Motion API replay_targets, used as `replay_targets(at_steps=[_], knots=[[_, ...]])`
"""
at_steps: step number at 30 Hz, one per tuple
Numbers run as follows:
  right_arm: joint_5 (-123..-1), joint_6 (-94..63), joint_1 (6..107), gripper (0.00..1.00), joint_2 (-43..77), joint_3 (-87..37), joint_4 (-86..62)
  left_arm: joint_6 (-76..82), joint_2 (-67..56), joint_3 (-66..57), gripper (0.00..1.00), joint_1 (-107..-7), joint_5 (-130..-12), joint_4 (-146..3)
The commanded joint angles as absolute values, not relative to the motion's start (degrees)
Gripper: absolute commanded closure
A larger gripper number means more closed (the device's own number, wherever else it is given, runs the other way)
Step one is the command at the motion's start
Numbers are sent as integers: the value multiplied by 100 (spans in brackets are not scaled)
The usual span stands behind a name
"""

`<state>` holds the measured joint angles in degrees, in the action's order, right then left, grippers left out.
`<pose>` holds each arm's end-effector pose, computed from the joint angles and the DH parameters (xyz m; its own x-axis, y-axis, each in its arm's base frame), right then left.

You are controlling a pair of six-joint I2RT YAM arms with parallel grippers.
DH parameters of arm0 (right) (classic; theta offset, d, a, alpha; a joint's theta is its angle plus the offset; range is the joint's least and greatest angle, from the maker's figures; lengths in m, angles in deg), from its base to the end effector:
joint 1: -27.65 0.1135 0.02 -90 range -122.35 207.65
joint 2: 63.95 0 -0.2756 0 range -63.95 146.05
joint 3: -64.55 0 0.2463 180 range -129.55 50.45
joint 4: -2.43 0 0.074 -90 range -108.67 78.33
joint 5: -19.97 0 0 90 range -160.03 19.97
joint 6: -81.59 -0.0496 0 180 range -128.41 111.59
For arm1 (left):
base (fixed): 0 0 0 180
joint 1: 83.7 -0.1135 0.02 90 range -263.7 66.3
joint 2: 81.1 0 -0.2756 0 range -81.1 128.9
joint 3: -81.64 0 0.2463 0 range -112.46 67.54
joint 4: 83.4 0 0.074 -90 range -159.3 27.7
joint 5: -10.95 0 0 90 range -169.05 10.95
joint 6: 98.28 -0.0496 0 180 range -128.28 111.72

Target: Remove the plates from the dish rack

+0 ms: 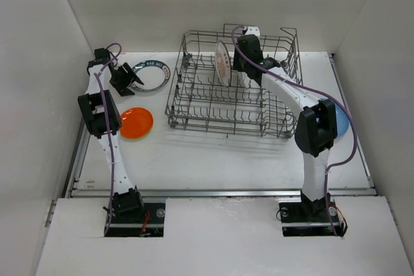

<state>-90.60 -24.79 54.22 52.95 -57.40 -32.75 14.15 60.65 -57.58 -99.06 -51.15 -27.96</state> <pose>0.4498 0.2055 0.3205 -0.4722 0.0591 -0.8795 -0.0144 0.9971 0.0747 0.5317 0.1220 0.1734 -0.7576 -0.5578 -0.3389 -0.3071 0.7628 -0.5690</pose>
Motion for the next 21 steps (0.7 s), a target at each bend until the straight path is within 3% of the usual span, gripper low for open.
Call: replay_targets(at_steps=[1,3,4,6,13,21], knots=[[-9094,-2528,5428,62,5514,-5976,-3355,1325,5549,-5621,38,-9952,-5409,-2369],[-9173,-2528,5428,75,5566,-5976,-3416,1263,5408,-5621,37,-9952,-5409,-2221],[-9252,-2528,5428,89,5567,-6046,-3504,1194,5347,-5621,37,-9952,-5409,-2158],[-9253,-2441,5428,99,5418,-6108,-3505,1193,5083,-5621,35,-9952,-5575,-2105],[-9770,-1510,5701,100,4277,-5687,-2952,1246,4266,-5621,31,-9952,-6165,-1666],[-10167,-8,6069,100,3291,-5203,-1712,1018,3659,-5814,28,-9891,-5814,-1499]])
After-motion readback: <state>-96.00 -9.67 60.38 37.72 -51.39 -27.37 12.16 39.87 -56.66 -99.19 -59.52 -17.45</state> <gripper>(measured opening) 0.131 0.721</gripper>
